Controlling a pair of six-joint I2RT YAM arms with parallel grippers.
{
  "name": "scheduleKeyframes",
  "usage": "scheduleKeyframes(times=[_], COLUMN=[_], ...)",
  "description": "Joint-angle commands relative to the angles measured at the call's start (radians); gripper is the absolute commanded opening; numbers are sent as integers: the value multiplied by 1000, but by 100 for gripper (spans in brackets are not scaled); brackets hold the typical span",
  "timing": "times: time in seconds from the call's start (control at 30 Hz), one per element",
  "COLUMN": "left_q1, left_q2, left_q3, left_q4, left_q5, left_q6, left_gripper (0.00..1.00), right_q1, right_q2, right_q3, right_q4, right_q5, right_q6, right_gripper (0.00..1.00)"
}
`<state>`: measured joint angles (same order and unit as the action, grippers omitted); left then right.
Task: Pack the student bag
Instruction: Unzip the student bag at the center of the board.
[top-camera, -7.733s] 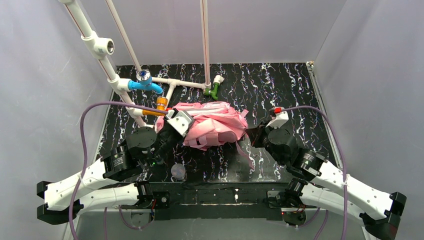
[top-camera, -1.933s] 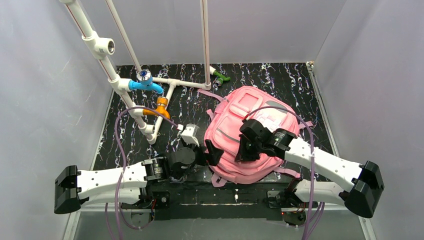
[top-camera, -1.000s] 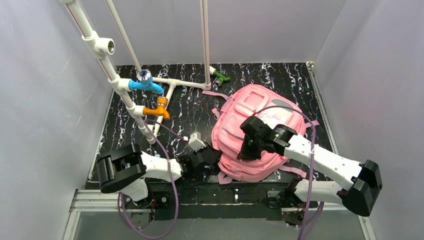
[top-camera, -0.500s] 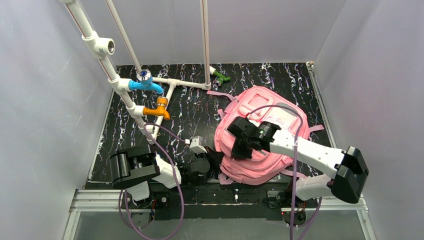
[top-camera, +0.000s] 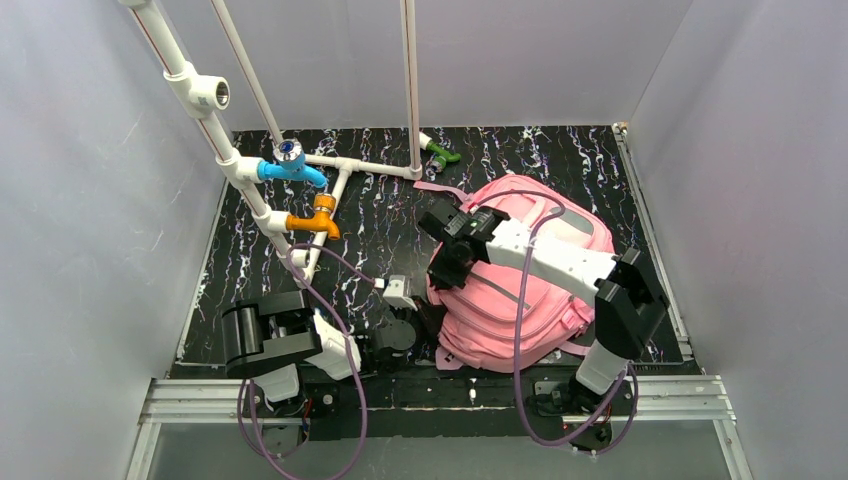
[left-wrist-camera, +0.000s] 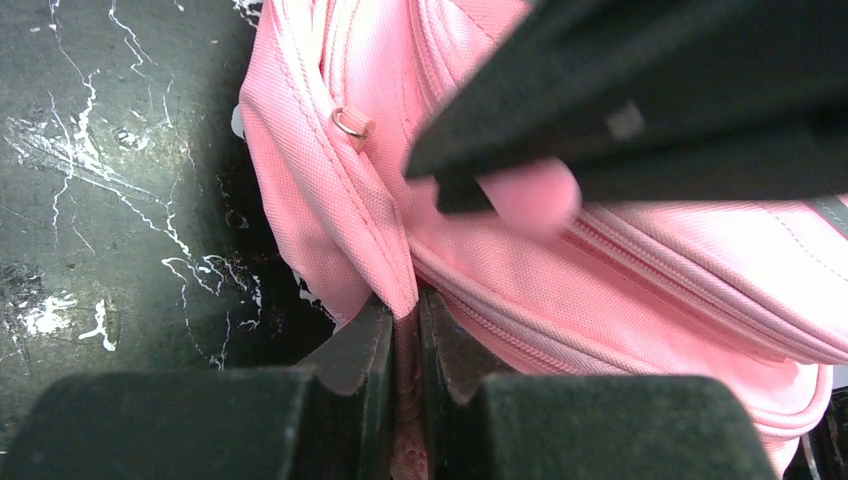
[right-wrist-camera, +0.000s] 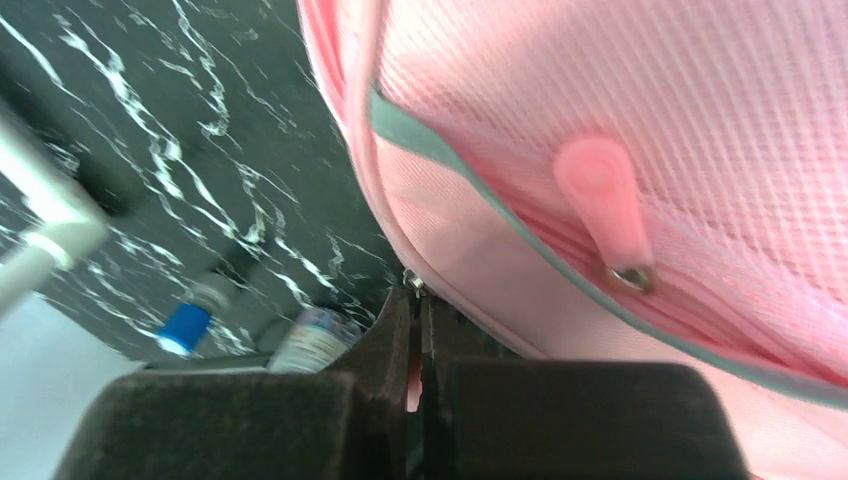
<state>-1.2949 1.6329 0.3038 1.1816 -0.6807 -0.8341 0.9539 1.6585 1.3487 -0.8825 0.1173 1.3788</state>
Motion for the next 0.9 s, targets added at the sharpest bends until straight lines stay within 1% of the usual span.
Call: scheduleKeyframes(times=[0.0,0.13,0.2,0.23,0.3,0.33,0.4,0.43,0.5,0.53,0.57,0.6,0.67,0.7,0.73,0.77,0.8,0.83,0.87], left_q1=[-65,-69,-69,-70,-70,-70,-70,-69,-70,-70,-70,-70,-70,-70,-70,-70,-70,-70,-70], left_q2=[-21,-24,-21,-20,-18,-16,-8,2,13,17,21,26,35,33,29,29,34,40,47], left_q3=[53,48,40,34,22,19,18,17,14,11,9,9,6,10,14,17,19,23,28], left_q4=[243,244,245,244,245,243,242,241,236,236,236,235,237,236,234,233,234,233,233], left_q5=[106,88,69,58,36,29,17,11,-6,-14,-18,-22,-21,-6,5,9,11,15,23], left_q6=[-10,-17,-41,-58,-84,-87,-98,-109,-108,-108,-110,-117,-147,-140,-124,-121,-124,-124,-124], left_gripper=[0,0,0,0,0,0,0,0,0,0,0,0,0,0,0,0,0,0,0], right_q1=[-57,-116,-143,-164,-207,-229,-264,-270,-264,-247,-227,-211,-197,-192,-197,-208,-220,-230,-240], right_q2=[47,125,144,146,130,122,135,160,208,235,259,283,341,371,389,390,383,376,373], right_q3=[149,169,190,189,149,132,175,221,368,443,518,568,642,668,663,620,556,498,476], right_q4=[441,498,486,478,538,570,552,546,462,406,352,340,322,273,265,315,407,472,509], right_q5=[-35,-28,38,48,68,117,148,156,178,213,258,290,314,307,285,265,236,223,246], right_q6=[165,273,320,389,487,511,550,537,468,428,405,373,280,278,286,281,279,277,257], right_gripper=[1,1,1,1,1,1,1,2,6,9,13,15,14,14,11,10,7,1,1])
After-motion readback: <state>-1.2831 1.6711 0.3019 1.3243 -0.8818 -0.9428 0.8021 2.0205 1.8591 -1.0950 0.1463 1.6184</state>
